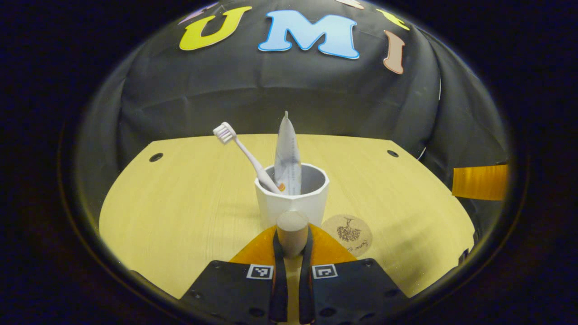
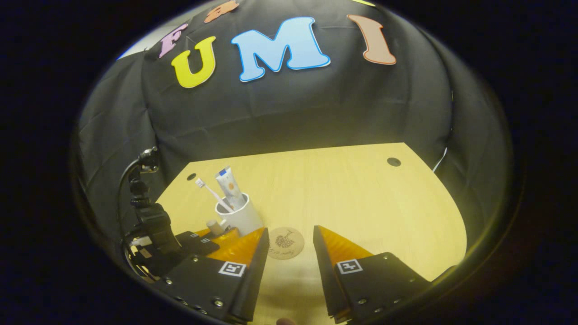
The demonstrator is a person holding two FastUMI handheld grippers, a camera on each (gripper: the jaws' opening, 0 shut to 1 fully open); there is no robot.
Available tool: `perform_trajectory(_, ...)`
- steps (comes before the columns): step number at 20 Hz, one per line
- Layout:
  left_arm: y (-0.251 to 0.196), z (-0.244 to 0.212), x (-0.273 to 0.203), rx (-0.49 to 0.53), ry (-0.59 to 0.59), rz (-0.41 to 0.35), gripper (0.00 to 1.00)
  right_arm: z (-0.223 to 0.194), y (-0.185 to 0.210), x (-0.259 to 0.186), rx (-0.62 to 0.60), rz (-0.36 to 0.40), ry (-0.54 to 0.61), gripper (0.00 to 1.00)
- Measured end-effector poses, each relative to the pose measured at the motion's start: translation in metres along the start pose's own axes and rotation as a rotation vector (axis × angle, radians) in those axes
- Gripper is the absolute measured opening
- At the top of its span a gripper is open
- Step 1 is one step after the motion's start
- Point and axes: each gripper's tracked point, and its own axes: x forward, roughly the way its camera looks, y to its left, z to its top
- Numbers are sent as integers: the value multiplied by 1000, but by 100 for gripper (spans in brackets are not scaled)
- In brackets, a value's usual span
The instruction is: Put the toothbrush and toothpaste on the desktop into the cup, then pick up the cup and place it on the coaster on the desktop.
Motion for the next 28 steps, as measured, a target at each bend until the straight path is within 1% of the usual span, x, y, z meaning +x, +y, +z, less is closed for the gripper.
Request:
perform_trajectory(2, -6, -3, -1, -1, -4, -6, 17, 2, -2, -2, 3, -1, -9, 58)
perform_trajectory(3, -11, -6, -1, -1, -6, -11, 17, 1, -4, -6, 7, -3, -11, 55)
perform_trajectory(4, -19, -7, 0, -5, -8, -26, 17, 1, -6, -9, 12, -6, -13, 58)
perform_trajectory(6, -39, -8, 1, -6, -8, -59, 17, -8, -14, -17, 14, -11, -10, 58)
perform_trajectory(7, -47, -7, 2, 2, -8, -65, 17, -10, -16, -17, 12, -14, -8, 55)
perform_trajectory(8, -53, -6, 5, 19, -13, -69, 17, -12, -18, -19, 9, -17, -4, 58)
perform_trajectory(12, -61, -10, 7, 69, -21, -70, 17, -14, -28, -21, 24, -24, 2, 58)
perform_trajectory(16, -65, -22, 10, 73, -8, -58, 17, -15, -37, -24, 35, -32, -1, 58)
perform_trajectory(17, -66, -24, 12, 92, -12, -51, 24, -15, -40, -26, 30, -37, -2, 58)
perform_trajectory(18, -68, -28, 13, 109, -5, -43, 20, -16, -41, -27, 27, -37, -2, 58)
perform_trajectory(20, -72, -32, 15, 136, -1, -38, 25, -17, -44, -29, 23, -37, 0, 58)
perform_trajectory(21, -75, -32, 17, 136, -6, -44, 32, -20, -45, -29, 22, -36, 2, 58)
perform_trajectory(22, -76, -35, 17, 124, 5, -45, 30, -20, -46, -31, 22, -35, 2, 58)
perform_trajectory(23, -77, -37, 17, 114, 20, -54, 30, -20, -47, -33, 21, -37, 0, 58)
perform_trajectory(24, -77, -39, 16, 108, 30, -50, 36, -20, -48, -35, 18, -38, -2, 58)
perform_trajectory(26, -80, -44, 14, 91, 36, -54, 36, -20, -52, -38, 10, -40, -4, 58)
perform_trajectory(27, -79, -45, 9, 82, 37, -46, 42, -20, -52, -40, 5, -40, -7, 58)
perform_trajectory(28, -81, -45, 7, 74, 36, -56, 49, -19, -53, -42, 1, -38, -10, 58)
